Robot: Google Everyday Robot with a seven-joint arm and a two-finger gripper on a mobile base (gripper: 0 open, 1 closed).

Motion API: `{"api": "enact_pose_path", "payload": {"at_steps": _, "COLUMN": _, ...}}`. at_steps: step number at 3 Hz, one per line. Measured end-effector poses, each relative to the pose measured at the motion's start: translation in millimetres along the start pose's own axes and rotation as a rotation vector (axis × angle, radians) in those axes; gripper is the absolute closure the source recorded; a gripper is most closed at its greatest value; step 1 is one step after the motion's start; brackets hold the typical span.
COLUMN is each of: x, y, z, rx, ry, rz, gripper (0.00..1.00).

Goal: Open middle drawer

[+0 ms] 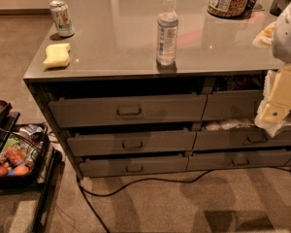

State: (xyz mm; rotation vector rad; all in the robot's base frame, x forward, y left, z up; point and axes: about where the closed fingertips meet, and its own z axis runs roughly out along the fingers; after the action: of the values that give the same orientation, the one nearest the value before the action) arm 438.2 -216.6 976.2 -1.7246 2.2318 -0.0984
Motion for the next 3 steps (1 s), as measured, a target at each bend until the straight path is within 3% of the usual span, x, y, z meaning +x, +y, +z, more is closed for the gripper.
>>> {"api": "enact_pose_path", "payload": {"at_steps": 1, "x": 0.0, "y": 0.0, "z": 0.0, "rx": 0.000, "ry": 0.000, "rz": 0.000, "gripper": 0.00}}
{"api": "enact_pose_path", "payload": {"at_steps": 2, "x": -7.4, "y": -7.4, "z": 1.1, "rx": 0.013, "ry": -0.059, "rz": -0.017, "gripper": 0.00}}
{"api": "enact_pose_path", "payload": {"at_steps": 3, "x": -13.3, "y": -16.9, "z": 27.1, "rx": 0.016, "ry": -0.210, "rz": -0.051, "gripper": 0.00}}
